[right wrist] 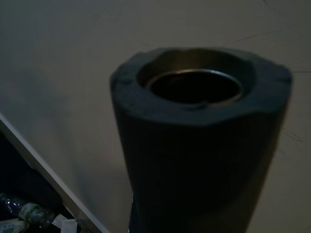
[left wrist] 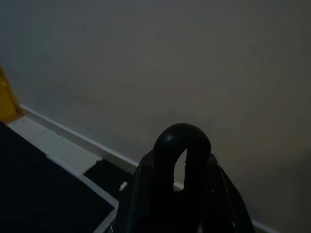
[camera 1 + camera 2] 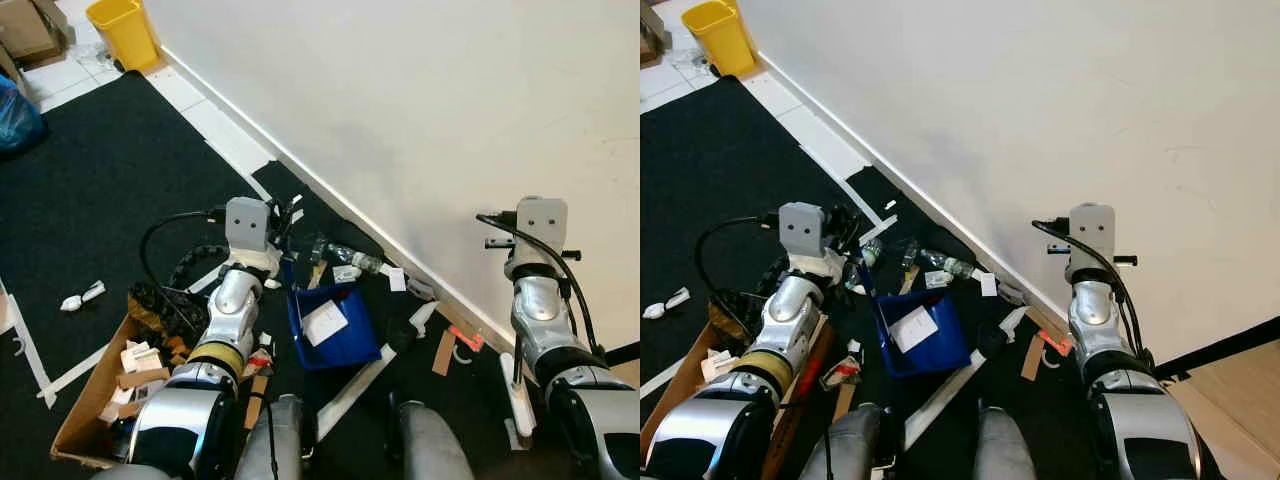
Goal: Sweep floor
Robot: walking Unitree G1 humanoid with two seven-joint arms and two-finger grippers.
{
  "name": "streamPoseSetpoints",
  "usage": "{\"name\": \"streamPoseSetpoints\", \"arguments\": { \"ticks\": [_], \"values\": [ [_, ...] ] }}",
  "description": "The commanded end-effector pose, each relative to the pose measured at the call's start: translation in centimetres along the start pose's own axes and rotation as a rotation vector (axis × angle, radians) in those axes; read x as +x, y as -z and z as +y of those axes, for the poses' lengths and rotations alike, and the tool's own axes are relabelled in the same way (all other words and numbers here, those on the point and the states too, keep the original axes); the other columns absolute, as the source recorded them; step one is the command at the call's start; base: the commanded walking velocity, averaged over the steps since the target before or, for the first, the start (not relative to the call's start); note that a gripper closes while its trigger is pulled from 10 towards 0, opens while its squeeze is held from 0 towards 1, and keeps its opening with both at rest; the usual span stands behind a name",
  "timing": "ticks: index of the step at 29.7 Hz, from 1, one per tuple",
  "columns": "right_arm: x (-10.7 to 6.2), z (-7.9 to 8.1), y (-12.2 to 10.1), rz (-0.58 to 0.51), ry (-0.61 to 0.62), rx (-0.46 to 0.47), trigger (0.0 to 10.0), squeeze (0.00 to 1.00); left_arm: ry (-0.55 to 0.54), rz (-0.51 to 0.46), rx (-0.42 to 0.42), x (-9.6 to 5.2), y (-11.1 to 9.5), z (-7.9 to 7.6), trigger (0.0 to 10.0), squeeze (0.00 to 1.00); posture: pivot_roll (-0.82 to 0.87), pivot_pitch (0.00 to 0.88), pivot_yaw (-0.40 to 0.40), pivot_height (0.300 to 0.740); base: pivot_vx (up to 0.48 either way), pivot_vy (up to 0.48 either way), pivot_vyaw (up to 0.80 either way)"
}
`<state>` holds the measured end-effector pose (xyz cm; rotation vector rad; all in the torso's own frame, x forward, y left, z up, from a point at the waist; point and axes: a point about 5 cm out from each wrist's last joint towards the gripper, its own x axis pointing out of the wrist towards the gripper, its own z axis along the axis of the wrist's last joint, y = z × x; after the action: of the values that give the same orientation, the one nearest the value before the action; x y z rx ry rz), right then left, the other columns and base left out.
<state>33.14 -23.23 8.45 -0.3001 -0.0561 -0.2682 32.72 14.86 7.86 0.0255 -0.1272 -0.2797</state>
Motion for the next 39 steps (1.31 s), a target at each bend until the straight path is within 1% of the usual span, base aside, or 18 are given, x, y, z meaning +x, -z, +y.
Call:
{"name": "streamPoseSetpoints", "arguments": {
  "ticks": [1,2,3,8,12,15,16,19,23,24,28,35,38,39],
  "values": [
    [0.1,0.5,-0.1,0.015,0.003,0.041,10.0,0.00,-0.003,-0.055,0.022,0.0,-0.8,0.7,10.0,0.00,0.21,0.134,0.016,0.740,0.000,0.000,0.00],
    [0.1,0.5,-0.1,0.015,0.003,0.041,10.0,0.00,-0.003,-0.055,0.022,0.0,-0.8,0.7,10.0,0.00,0.21,0.134,0.016,0.740,0.000,0.000,0.00],
    [0.1,1.0,-0.2,0.017,-0.005,0.065,10.0,0.00,-0.001,-0.055,0.021,-0.1,-0.8,0.7,10.0,0.00,0.21,0.135,0.015,0.740,0.000,0.000,0.00],
    [0.0,1.9,-0.4,0.024,-0.013,0.116,10.0,0.00,0.010,-0.059,0.020,-0.3,-0.8,0.5,10.0,0.00,0.23,0.144,0.018,0.740,0.000,0.000,0.00],
    [-0.1,3.1,-0.5,0.034,-0.044,0.126,10.0,0.00,0.024,-0.055,0.022,-0.5,-0.6,0.3,10.0,0.00,0.24,0.153,0.019,0.740,0.000,0.000,0.00],
    [-0.2,3.5,-0.5,0.039,-0.061,0.140,10.0,0.00,0.028,-0.053,0.021,-0.6,-0.5,0.3,10.0,0.00,0.25,0.156,0.018,0.740,0.000,0.000,0.00],
    [-0.1,3.7,-0.6,0.035,-0.071,0.126,10.0,0.00,0.029,-0.052,0.022,-0.7,-0.5,0.3,10.0,0.00,0.24,0.163,0.020,0.740,0.000,0.000,0.00],
    [0.0,3.5,-0.6,0.037,-0.078,0.106,10.0,0.00,0.031,-0.045,0.020,-1.0,-0.2,0.2,10.0,0.00,0.24,0.174,0.014,0.740,0.000,0.000,0.00],
    [0.2,3.2,-0.6,0.047,-0.077,0.102,10.0,0.00,0.031,-0.029,0.015,-1.2,0.2,0.1,10.0,0.00,0.22,0.186,0.009,0.740,0.000,0.000,0.00],
    [0.4,3.1,-0.8,0.039,-0.092,0.071,10.0,0.00,0.032,-0.010,0.007,-1.5,0.6,-0.1,10.0,0.00,0.21,0.188,0.005,0.740,0.000,0.000,0.00],
    [0.6,3.0,-1.1,0.016,-0.104,0.043,10.0,0.00,0.040,0.011,-0.005,-1.8,1.2,-0.6,10.0,0.00,0.20,0.190,0.002,0.740,0.000,0.000,0.00],
    [0.5,2.3,-0.8,0.031,-0.066,0.089,10.0,0.00,0.049,0.035,-0.018,-1.9,1.7,-1.4,10.0,0.00,0.18,0.186,-0.008,0.740,0.000,0.000,0.00],
    [0.3,2.0,-0.4,0.043,-0.038,0.165,10.0,0.00,0.051,0.050,-0.023,-2.1,2.1,-1.6,10.0,0.00,0.17,0.186,-0.011,0.740,0.000,0.000,0.00],
    [0.3,2.0,-0.4,0.043,-0.038,0.165,10.0,0.00,0.051,0.050,-0.023,-2.1,2.1,-1.6,10.0,0.00,0.17,0.186,-0.011,0.740,0.000,0.000,0.00]
  ]
}}
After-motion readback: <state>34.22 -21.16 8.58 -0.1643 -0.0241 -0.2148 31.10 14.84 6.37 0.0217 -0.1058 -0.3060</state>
